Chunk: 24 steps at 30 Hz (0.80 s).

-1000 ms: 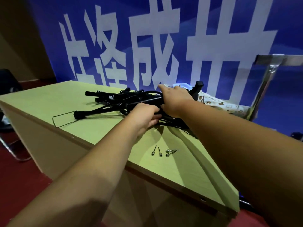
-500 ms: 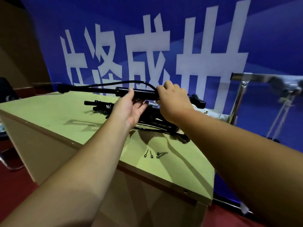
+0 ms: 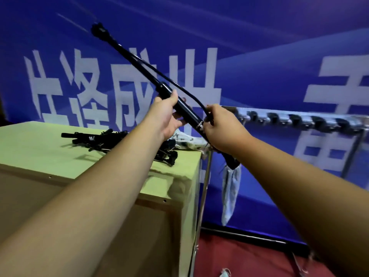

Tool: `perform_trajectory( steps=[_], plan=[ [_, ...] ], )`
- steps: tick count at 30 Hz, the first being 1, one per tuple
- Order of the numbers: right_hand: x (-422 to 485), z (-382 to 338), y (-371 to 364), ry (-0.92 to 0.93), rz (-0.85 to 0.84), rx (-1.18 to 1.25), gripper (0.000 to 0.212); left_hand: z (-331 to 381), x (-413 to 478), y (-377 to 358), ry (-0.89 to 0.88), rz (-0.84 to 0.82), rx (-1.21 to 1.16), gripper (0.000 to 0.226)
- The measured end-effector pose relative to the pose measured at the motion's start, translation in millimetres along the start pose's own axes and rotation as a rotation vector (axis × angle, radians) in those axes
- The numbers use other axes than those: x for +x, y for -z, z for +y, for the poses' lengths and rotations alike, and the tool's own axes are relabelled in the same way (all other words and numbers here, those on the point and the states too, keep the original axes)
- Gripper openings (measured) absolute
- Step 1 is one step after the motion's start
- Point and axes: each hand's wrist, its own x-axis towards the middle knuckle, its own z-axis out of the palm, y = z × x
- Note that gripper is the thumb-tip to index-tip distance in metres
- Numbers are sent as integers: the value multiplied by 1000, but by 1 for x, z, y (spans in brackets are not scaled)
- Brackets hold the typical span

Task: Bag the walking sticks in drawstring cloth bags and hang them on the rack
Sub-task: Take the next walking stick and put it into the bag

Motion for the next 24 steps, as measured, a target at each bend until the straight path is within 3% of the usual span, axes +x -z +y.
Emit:
perform_trajectory(
  steps=[2,6,8,12,17,19,21,24],
  plan=[
    [-25,14,22,-65,-2,-23,22,-15,-18,-25,33,-62,37,18],
    [-58,52,41,-315,-44,-57,14,-51,-50,-62,116,-185,87,8],
    [-74,73,49,-457,-69,32,4,-72,-67,-77,171,-228,124,14],
    [-98,98,56,-657,-83,382,14,-116,-93,-86,263,-316,204,19],
    [-119,134,52,-628,58,583,6,-179,-117,-76,331,-360,269,30],
    [-126,146,45,-616,89,614,14,-205,-125,-67,359,-359,322,34],
    [-134,155,36,-580,82,654,24,-230,-132,-58,389,-387,373,35],
    [-145,162,18,-519,-1,625,11,-259,-142,-45,416,-421,438,37]
  ],
)
